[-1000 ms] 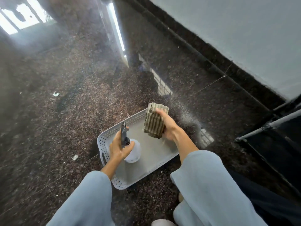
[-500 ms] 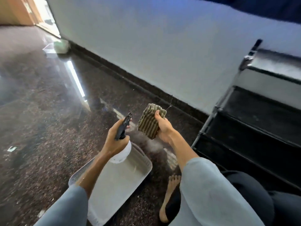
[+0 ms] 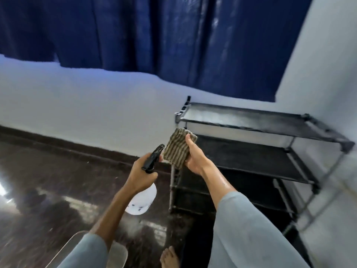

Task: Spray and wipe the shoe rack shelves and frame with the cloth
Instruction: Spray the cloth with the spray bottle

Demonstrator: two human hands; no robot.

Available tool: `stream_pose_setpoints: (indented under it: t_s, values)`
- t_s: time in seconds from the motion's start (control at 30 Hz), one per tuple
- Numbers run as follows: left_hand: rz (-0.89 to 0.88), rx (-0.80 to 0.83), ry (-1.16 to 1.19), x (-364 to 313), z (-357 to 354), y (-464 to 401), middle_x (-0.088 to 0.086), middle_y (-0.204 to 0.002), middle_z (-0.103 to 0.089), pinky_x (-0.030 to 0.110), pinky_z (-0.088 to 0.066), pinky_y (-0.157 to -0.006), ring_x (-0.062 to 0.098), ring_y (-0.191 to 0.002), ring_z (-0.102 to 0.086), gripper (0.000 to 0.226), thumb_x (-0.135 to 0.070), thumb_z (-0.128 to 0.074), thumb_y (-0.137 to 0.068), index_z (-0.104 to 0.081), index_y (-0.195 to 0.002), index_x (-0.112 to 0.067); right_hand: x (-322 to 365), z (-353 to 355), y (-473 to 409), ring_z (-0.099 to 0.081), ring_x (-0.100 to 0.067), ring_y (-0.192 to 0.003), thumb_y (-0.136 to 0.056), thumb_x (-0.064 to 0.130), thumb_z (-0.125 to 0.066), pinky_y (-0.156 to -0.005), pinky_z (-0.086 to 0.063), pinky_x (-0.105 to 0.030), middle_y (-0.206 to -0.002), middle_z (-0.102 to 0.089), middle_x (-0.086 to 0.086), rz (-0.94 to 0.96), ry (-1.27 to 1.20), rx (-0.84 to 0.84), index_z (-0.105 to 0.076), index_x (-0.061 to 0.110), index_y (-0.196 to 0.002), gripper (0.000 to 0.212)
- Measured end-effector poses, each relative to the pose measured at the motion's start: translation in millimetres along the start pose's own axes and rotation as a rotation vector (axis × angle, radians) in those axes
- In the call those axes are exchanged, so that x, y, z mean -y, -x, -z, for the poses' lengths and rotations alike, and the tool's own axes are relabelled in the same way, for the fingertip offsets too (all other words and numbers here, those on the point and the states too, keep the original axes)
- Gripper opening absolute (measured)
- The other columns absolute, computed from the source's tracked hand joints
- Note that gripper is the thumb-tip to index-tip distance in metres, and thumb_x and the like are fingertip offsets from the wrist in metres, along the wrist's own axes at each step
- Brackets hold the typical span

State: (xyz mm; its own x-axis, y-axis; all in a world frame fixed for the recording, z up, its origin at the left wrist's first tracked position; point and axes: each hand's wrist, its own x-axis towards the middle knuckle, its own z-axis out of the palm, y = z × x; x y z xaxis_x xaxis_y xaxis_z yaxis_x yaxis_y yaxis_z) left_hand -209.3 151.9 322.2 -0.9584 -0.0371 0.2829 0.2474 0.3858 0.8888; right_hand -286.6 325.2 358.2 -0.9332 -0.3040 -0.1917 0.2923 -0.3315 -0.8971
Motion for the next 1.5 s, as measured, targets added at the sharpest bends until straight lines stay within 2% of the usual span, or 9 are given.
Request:
stream_pose_setpoints:
  t_s: [0.13, 0.27, 0.47, 0.57, 0.67, 0.83, 1.13, 1.23, 1.5]
  values:
    - [-0.079, 0.066, 0.027, -43.7, -47.3, -25.1, 0.018, -0.084, -0.068, 0.025, -0.045, -0.07, 0.024, -0.079, -0.061, 0.034, 0.022, -0.052, -0.068, -0.065, -0.092, 0.001, 48.6, 48.0, 27.7, -0.06, -0.026, -0.108, -0.098, 0.051, -0.032, -0.086, -0.049, -0.04, -0.124, -0.061, -0.014, 0.046, 0.048, -0.03, -0.056, 0.01, -0.122, 0.053]
    - [-0.012, 0.164, 0.011, -83.0, -89.3, -42.9, -0.011, -0.062, -0.06, 0.018, -0.043, -0.047, 0.005, -0.051, -0.052, 0.041, 0.02, -0.05, -0.064, -0.066, -0.081, -0.013, 87.0, 87.4, 45.2, -0.064, -0.023, -0.097, -0.099, 0.049, -0.026, -0.078, -0.049, -0.037, -0.111, -0.067, -0.013, 0.12, 0.114, -0.057, -0.061, 0.011, -0.111, 0.053]
    - [0.115, 0.201, 0.085, -114.0, -139.7, -60.2, -0.001, -0.068, -0.059, 0.024, -0.044, -0.044, 0.012, -0.055, -0.053, 0.028, 0.011, -0.052, -0.075, -0.064, -0.082, -0.014, 117.1, 129.2, 51.3, -0.062, -0.027, -0.105, -0.098, 0.049, -0.025, -0.091, -0.046, -0.041, -0.114, -0.067, -0.014, 0.187, 0.151, -0.081, -0.062, 0.01, -0.114, 0.056]
    - [0.134, 0.226, 0.111, -123.1, -153.8, -64.0, 0.004, -0.075, -0.063, 0.025, -0.044, -0.048, 0.016, -0.06, -0.055, 0.024, 0.009, -0.054, -0.078, -0.066, -0.086, -0.01, 120.2, 143.4, 50.6, -0.062, -0.024, -0.103, -0.098, 0.05, -0.027, -0.083, -0.048, -0.038, -0.114, -0.067, -0.012, 0.188, 0.153, -0.089, -0.059, 0.011, -0.117, 0.054]
    - [0.116, 0.282, 0.07, -131.0, -157.1, -67.4, 0.0, -0.082, -0.067, 0.023, -0.049, -0.055, 0.011, -0.072, -0.058, 0.04, 0.018, -0.054, -0.064, -0.069, -0.089, -0.009, 119.1, 154.0, 50.0, -0.067, -0.025, -0.096, -0.098, 0.05, -0.027, -0.077, -0.051, -0.037, -0.11, -0.067, -0.013, 0.159, 0.137, -0.071, -0.057, 0.008, -0.119, 0.055]
    - [0.112, 0.346, 0.084, -141.7, -169.1, -66.6, 0.002, -0.069, -0.06, 0.021, -0.042, -0.042, 0.008, -0.053, -0.051, 0.03, 0.018, -0.051, -0.075, -0.065, -0.085, -0.006, 115.3, 162.1, 45.3, -0.062, -0.027, -0.099, -0.098, 0.051, -0.026, -0.085, -0.049, -0.041, -0.112, -0.066, -0.015, 0.129, 0.138, -0.089, -0.061, 0.008, -0.117, 0.059]
    - [0.098, 0.432, 0.058, -132.4, -170.1, -61.2, 0.006, -0.09, -0.068, 0.019, -0.049, -0.054, 0.008, -0.079, -0.061, 0.054, 0.023, -0.054, -0.066, -0.06, -0.091, -0.025, 119.1, 172.1, 44.7, -0.057, -0.03, -0.112, -0.099, 0.047, -0.028, -0.098, -0.042, -0.046, -0.123, -0.061, -0.017, 0.162, 0.072, -0.141, -0.054, 0.005, -0.126, 0.056]
    - [0.135, 0.405, 0.066, -126.5, -173.2, -60.3, 0.001, -0.079, -0.061, 0.015, -0.043, -0.043, 0.005, -0.062, -0.057, 0.043, 0.021, -0.053, -0.074, -0.061, -0.094, -0.017, 120.2, 176.2, 45.5, -0.059, -0.029, -0.108, -0.099, 0.048, -0.027, -0.09, -0.046, -0.043, -0.119, -0.063, -0.017, 0.171, 0.073, -0.143, -0.057, 0.006, -0.122, 0.056]
    - [0.156, 0.392, 0.053, -115.1, -161.9, -62.4, 0.0, -0.081, -0.062, 0.019, -0.046, -0.049, 0.011, -0.07, -0.055, 0.042, 0.02, -0.053, -0.073, -0.062, -0.095, -0.015, 121.8, 179.0, 46.2, -0.06, -0.028, -0.107, -0.099, 0.047, -0.026, -0.081, -0.047, -0.04, -0.122, -0.062, -0.016, 0.181, 0.035, -0.124, -0.054, 0.006, -0.126, 0.056]
